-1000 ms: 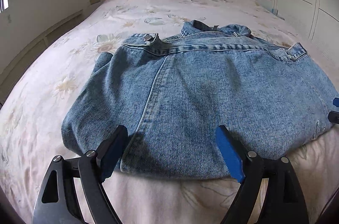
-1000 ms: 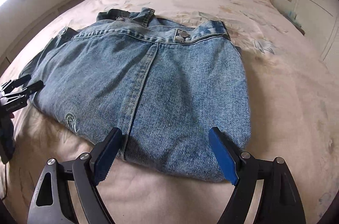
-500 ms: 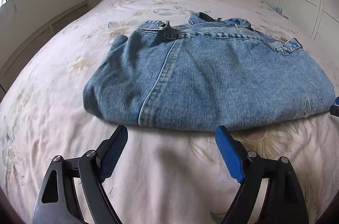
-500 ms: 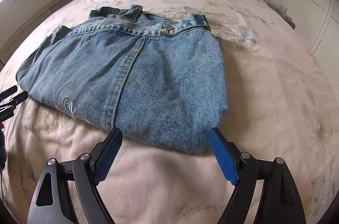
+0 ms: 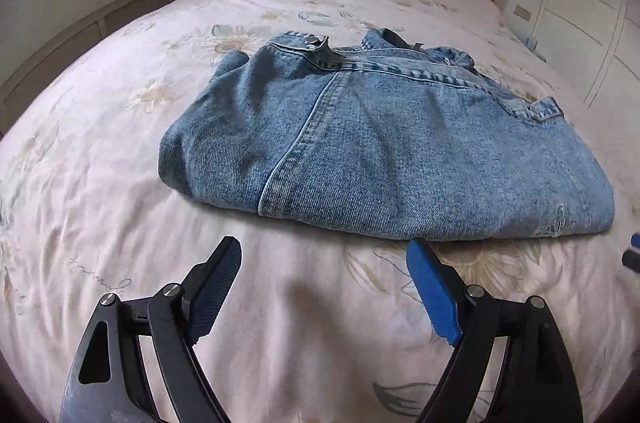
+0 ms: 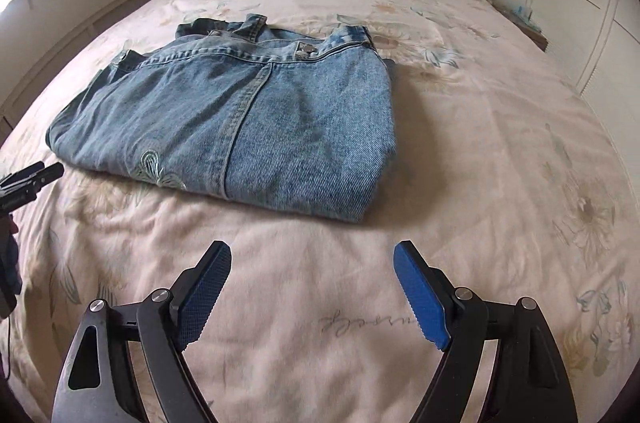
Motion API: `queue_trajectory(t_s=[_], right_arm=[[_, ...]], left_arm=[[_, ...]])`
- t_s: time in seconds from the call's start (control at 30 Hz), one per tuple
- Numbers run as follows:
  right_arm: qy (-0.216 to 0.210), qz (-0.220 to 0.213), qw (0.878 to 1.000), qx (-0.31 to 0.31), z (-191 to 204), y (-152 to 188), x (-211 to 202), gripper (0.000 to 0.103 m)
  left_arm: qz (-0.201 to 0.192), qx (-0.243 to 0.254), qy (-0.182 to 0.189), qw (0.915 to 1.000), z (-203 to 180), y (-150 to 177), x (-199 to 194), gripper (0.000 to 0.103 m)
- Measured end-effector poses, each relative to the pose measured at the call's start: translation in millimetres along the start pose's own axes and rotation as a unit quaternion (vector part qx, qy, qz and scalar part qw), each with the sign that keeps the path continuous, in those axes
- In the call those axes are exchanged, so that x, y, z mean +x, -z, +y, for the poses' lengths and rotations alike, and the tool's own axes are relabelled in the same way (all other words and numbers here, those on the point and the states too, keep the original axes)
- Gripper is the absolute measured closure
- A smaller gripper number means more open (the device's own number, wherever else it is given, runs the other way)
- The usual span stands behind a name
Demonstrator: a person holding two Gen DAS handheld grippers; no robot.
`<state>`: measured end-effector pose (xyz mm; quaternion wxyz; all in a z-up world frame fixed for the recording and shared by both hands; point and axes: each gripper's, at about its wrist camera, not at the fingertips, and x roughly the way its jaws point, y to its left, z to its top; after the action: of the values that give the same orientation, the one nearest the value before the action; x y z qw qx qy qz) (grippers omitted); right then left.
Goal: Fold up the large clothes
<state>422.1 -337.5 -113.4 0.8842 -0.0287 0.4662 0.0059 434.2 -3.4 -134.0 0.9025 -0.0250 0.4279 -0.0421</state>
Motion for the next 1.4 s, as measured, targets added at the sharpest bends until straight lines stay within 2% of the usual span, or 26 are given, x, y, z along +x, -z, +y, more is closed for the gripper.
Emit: queue_trajectory(t_s=[0.47, 0.6, 0.7, 0.77, 0.97, 1.07, 1.1, 1.23, 1.3, 1.33, 1.37, 1.4], right_arm=[[0.013, 0.009, 1.000, 0.023, -17.3, 18.1, -10.4, 0.019], [0.013, 0.008, 1.000, 0.023, -17.5, 19.0, -11.6, 0.019], [0.012, 0.008, 1.000, 0.023, -17.5, 19.2, -12.2, 0.019], [0.013, 0.008, 1.000, 0.023, -17.8, 19.3, -12.6, 0.019], [0.015, 0.004, 1.000, 0.024, -23.9, 19.3, -16.4, 0.019], [0.018, 0.002, 1.000, 0.026, -30.0, 19.9, -19.2, 0.019], [0.019, 0.001, 0.999, 0.028, -33.3, 20.3, -20.4, 0.019], [0.024, -0.001, 0.999, 0.034, -45.3, 22.2, -24.5, 0.019], [0.029, -0.003, 0.999, 0.035, -53.1, 23.1, -27.5, 0.019], [0.030, -0.004, 0.999, 0.036, -56.4, 23.4, -29.1, 0.019], [0.032, -0.006, 0.999, 0.037, -60.2, 23.9, -31.0, 0.019], [0.033, -0.010, 0.999, 0.040, -65.9, 24.8, -33.5, 0.019]], left_arm=[[0.006, -0.086, 0.043, 0.9953, 24.8, -11.3, 7.8, 0.022], [0.008, -0.115, 0.060, 0.9916, 34.2, -9.8, 8.4, 0.022], [0.010, -0.150, 0.084, 0.9849, 44.6, -7.1, 11.1, 0.022], [0.009, -0.183, 0.103, 0.9776, 54.0, -5.4, 13.3, 0.021], [-0.014, -0.277, 0.156, 0.9480, 82.4, -15.3, 26.2, 0.022], [-0.024, -0.331, 0.192, 0.9235, 98.5, -24.8, 38.3, 0.023], [-0.028, -0.355, 0.205, 0.9118, 105.2, -27.5, 43.8, 0.023], [-0.049, -0.420, 0.231, 0.8765, 124.4, -36.5, 55.9, 0.026], [-0.055, -0.443, 0.237, 0.8627, 131.9, -41.4, 60.8, 0.035], [-0.056, -0.450, 0.240, 0.8586, 136.0, -42.8, 63.3, 0.047], [-0.054, -0.456, 0.240, 0.8552, 139.3, -43.7, 65.7, 0.065], [-0.049, -0.466, 0.240, 0.8501, 143.2, -43.3, 68.9, 0.074]])
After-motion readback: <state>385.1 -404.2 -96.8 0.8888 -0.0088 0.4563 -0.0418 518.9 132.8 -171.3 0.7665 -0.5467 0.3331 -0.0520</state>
